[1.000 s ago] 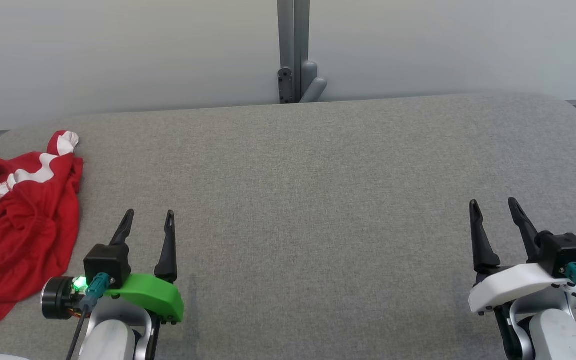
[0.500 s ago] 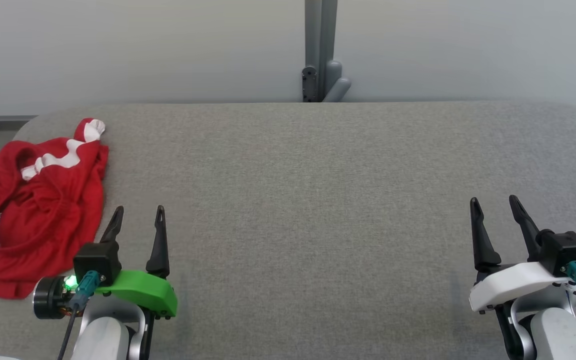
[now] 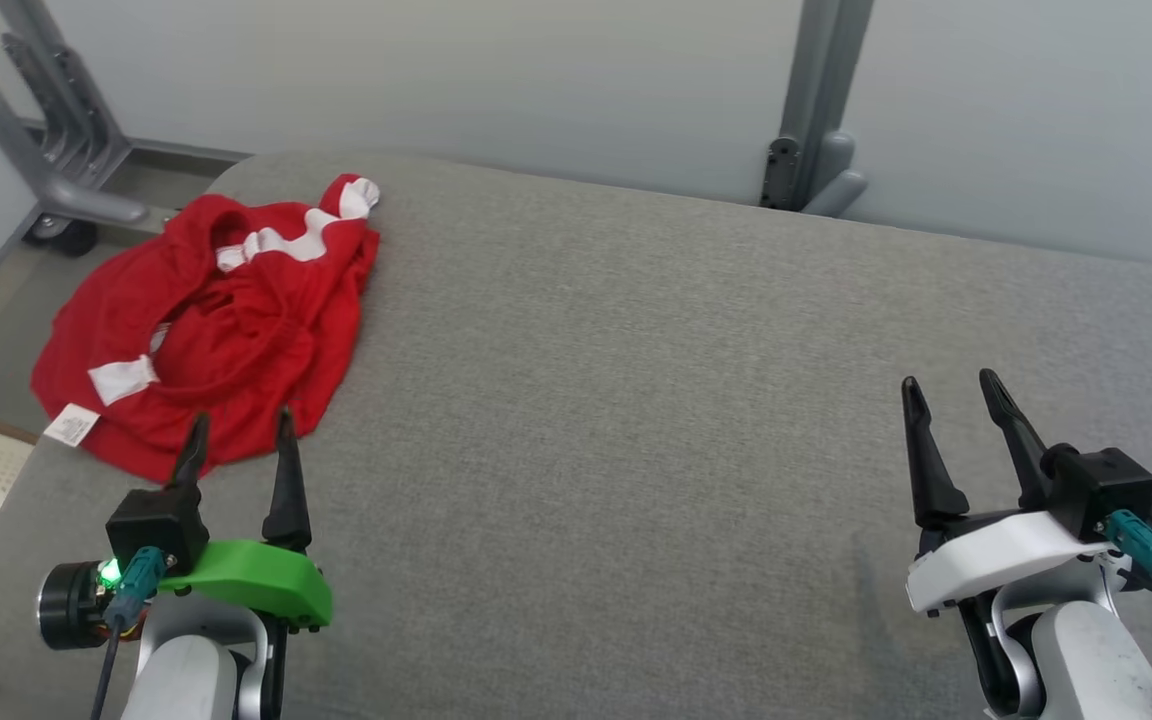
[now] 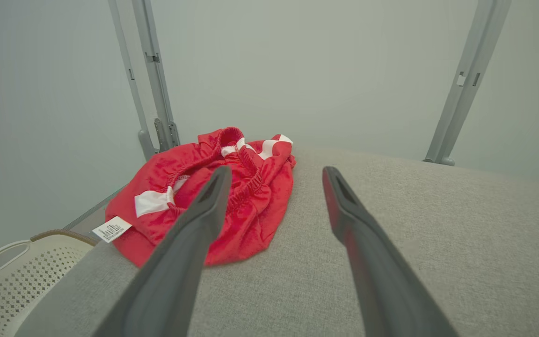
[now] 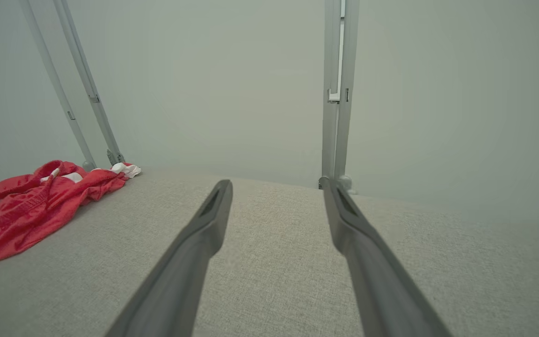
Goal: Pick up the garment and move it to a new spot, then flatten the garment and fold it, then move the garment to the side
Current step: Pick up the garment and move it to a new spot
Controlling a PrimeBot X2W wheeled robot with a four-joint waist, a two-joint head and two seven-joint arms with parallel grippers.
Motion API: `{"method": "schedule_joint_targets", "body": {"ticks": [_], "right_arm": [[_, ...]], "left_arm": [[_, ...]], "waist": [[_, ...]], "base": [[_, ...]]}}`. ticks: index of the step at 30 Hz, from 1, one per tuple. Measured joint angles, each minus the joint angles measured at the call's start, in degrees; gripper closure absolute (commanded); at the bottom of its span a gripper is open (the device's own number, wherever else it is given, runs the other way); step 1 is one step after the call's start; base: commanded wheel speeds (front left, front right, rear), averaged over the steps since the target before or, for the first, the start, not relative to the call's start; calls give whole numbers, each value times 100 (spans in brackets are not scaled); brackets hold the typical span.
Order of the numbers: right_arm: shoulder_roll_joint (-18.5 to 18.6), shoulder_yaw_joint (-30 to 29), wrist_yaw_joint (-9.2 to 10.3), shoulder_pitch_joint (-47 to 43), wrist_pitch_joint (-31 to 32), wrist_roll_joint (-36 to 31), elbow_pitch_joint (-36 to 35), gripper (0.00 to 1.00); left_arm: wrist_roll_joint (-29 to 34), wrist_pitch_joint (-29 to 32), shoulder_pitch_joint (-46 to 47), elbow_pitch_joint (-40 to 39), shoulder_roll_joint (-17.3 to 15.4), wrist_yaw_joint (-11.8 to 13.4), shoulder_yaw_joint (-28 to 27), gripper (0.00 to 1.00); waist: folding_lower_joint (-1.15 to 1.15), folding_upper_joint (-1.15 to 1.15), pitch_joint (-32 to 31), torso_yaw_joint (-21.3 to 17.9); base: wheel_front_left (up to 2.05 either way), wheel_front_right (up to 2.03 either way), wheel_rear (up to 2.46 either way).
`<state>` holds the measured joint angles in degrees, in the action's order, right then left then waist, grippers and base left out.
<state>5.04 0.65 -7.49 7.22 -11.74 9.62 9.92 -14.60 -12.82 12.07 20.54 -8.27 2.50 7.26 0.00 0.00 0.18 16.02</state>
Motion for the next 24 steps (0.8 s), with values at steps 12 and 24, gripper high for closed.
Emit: {"method": "schedule_joint_targets", "body": {"ticks": [12, 24], "right_arm": [[-46, 75, 0, 18, -3, 36, -8, 0], [-35, 65, 0, 44, 5, 32, -29, 0]], "left_arm": [[-92, -91, -27, 16, 24, 27, -29, 0], [-136, -141, -19, 25, 25, 55, -23, 0]], "waist": [[0, 0, 36, 872], [0, 0, 100, 1048]], "base": [[0, 0, 0], [0, 0, 0]]}}
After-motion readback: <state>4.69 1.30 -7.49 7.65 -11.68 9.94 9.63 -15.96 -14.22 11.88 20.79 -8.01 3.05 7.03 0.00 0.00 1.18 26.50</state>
